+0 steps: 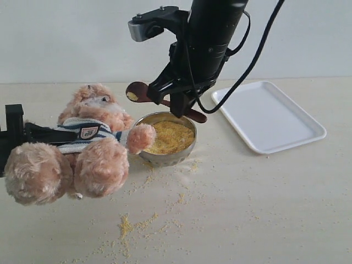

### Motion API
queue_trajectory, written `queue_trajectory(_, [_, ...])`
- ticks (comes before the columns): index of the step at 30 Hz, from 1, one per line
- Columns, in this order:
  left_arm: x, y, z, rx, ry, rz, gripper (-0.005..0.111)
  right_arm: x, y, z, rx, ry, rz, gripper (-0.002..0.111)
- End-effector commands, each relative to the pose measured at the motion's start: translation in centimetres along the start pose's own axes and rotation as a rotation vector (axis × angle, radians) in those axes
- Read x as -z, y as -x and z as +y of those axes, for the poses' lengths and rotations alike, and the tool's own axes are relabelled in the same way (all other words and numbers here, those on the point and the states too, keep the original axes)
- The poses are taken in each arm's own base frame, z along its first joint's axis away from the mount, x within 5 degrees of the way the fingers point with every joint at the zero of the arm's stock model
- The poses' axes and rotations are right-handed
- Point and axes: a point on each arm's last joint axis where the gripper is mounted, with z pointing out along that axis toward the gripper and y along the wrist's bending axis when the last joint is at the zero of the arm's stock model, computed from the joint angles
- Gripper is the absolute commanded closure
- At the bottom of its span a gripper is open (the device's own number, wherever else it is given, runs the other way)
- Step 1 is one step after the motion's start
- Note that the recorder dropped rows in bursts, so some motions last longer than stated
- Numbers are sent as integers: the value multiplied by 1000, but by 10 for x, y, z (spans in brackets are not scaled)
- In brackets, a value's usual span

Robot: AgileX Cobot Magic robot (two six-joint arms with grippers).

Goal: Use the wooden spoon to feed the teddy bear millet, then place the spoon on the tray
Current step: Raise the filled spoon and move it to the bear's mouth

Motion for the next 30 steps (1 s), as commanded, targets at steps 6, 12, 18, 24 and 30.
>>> queue_trajectory(6, [0, -1, -3, -3, -35, -5, 102, 5, 4, 13, -31, 139, -57, 108])
queue_trajectory(12, [0, -1, -3, -3, -35, -5, 102, 3, 10, 24, 16, 136, -94, 108])
queue_trajectory(18, [0, -1, -3, -3, -35, -5, 102, 0, 23, 42, 107, 80, -183, 108])
queue_trajectory(24, [0, -1, -3, -3, -35, -5, 102, -6, 24, 38, 179, -36, -161, 108])
queue_trajectory(30, [0, -1, -3, -3, -35, -5, 102, -23, 25, 35, 204, -62, -126, 108])
